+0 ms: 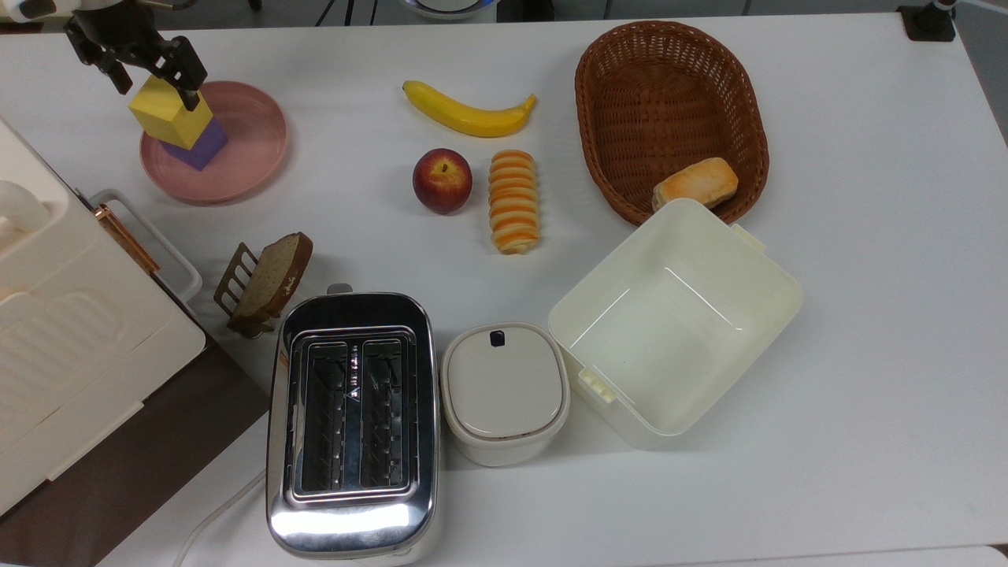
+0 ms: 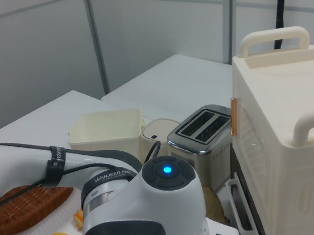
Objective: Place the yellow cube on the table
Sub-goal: 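Close the gripper on the yellow cube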
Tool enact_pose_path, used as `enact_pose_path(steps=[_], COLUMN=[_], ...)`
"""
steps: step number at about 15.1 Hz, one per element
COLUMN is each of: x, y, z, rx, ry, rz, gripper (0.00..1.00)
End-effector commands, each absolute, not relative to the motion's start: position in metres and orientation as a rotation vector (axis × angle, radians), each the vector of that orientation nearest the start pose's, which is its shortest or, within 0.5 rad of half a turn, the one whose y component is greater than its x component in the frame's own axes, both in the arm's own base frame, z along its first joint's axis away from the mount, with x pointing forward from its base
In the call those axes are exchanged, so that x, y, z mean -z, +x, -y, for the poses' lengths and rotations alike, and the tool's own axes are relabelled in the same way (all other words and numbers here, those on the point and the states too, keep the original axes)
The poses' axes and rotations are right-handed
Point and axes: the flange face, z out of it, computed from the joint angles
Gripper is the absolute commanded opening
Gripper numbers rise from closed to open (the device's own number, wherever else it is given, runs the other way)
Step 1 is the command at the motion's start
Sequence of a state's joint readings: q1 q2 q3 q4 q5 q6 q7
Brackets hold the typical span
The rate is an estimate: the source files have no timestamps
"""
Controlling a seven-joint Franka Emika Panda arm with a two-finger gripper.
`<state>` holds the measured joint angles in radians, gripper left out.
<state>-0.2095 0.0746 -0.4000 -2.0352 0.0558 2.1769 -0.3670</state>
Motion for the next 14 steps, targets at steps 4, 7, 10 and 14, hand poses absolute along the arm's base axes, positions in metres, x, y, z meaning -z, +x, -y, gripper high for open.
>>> enact_pose_path(steps=[4,7,10,14], x=[-0.406,-0.405,-0.399,-0.395], y=[0.471,0.471,0.473,0.474], z=[0.325,0.325,0.325,0.326], rx=[0.13,0.144,0.145,0.155], ry=[-3.115,-3.091,-3.076,-3.085], rz=[-0.432,-0.458,-0.475,-0.478], gripper=[1.0,1.0,1.0,1.0])
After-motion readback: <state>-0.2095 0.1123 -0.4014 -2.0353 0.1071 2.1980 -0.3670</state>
